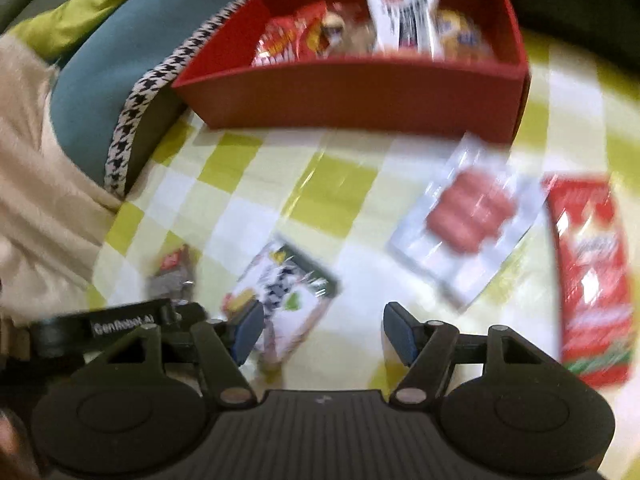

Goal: Organize snacks

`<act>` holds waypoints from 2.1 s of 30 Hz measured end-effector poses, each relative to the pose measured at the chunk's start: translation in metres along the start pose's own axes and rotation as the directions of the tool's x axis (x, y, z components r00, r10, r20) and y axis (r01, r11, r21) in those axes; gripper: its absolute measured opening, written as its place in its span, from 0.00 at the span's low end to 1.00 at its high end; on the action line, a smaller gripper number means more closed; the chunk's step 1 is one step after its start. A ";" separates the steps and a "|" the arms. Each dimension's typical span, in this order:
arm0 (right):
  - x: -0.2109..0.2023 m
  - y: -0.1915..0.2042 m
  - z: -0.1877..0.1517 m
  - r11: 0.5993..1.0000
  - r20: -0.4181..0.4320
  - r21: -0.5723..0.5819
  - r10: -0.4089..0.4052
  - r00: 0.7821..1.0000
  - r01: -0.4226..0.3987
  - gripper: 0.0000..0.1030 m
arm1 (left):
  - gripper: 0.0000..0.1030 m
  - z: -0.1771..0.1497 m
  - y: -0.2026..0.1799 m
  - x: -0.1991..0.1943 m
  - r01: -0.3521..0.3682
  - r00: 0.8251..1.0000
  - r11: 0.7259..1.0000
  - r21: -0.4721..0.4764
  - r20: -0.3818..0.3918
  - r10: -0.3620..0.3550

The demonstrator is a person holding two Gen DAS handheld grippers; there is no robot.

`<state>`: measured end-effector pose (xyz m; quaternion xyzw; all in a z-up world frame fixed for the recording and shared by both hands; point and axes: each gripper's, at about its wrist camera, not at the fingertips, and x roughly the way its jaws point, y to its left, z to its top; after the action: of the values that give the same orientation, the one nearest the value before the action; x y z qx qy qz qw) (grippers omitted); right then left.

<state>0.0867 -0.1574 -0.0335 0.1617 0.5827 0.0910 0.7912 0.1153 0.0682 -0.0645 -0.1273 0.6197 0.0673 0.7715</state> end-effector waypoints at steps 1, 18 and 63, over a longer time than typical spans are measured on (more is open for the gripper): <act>0.004 0.005 0.000 1.000 0.000 0.031 -0.003 1.000 0.003 0.75 | 0.83 0.001 0.005 -0.001 0.016 1.000 1.000 -0.016 -0.004 -0.016; 0.032 0.054 0.005 0.973 0.054 0.011 -0.231 0.971 0.231 0.68 | 0.91 0.006 0.018 0.004 -0.014 0.999 0.999 0.052 -0.040 0.016; -0.009 0.002 -0.032 0.945 0.143 -0.272 -0.148 0.979 0.183 0.69 | 0.81 -0.021 -0.023 -0.014 -0.059 0.997 0.996 0.063 0.048 0.056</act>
<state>0.0540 -0.1538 -0.0335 0.0021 0.5263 0.0968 0.8448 0.0989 0.0408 -0.0523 -0.0830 0.6070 0.0727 0.7870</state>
